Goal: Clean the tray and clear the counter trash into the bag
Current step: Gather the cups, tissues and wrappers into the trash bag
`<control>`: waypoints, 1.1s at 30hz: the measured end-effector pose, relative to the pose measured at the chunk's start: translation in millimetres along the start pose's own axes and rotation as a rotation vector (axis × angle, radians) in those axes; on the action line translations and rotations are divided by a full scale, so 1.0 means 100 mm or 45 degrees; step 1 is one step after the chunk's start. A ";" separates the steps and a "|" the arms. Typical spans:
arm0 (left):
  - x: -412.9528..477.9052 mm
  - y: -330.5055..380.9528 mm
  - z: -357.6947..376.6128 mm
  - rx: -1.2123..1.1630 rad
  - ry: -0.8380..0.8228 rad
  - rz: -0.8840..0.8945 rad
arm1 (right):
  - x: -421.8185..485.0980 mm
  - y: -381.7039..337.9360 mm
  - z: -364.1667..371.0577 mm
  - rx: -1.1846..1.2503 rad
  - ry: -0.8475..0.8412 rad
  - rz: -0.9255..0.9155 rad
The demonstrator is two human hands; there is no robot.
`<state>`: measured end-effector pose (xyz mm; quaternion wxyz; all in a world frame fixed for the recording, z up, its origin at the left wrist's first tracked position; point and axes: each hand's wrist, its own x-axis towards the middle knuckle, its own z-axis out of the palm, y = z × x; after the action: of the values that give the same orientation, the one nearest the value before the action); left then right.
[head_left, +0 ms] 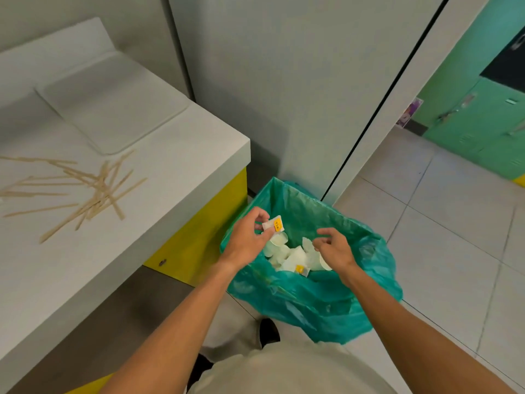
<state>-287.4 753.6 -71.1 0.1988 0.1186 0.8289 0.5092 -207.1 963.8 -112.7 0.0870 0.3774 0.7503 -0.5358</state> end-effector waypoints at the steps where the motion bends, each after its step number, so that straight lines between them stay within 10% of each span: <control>1: 0.03 -0.07 0.01 0.067 -0.060 -0.042 | -0.03 -0.06 0.01 -0.002 -0.013 -0.063; 9: -0.16 -0.43 -0.55 0.270 -0.064 -0.103 | -0.19 -0.76 0.44 -0.046 -0.151 -0.478; 33: -1.92 -1.44 -4.43 0.050 0.961 -0.117 | -1.69 -3.10 4.41 -0.091 -0.818 -1.110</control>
<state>-314.8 258.6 18.7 -0.1000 -0.1110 0.8578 0.4917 -413.9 457.0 25.6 0.0944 -0.1551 0.7905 -0.5849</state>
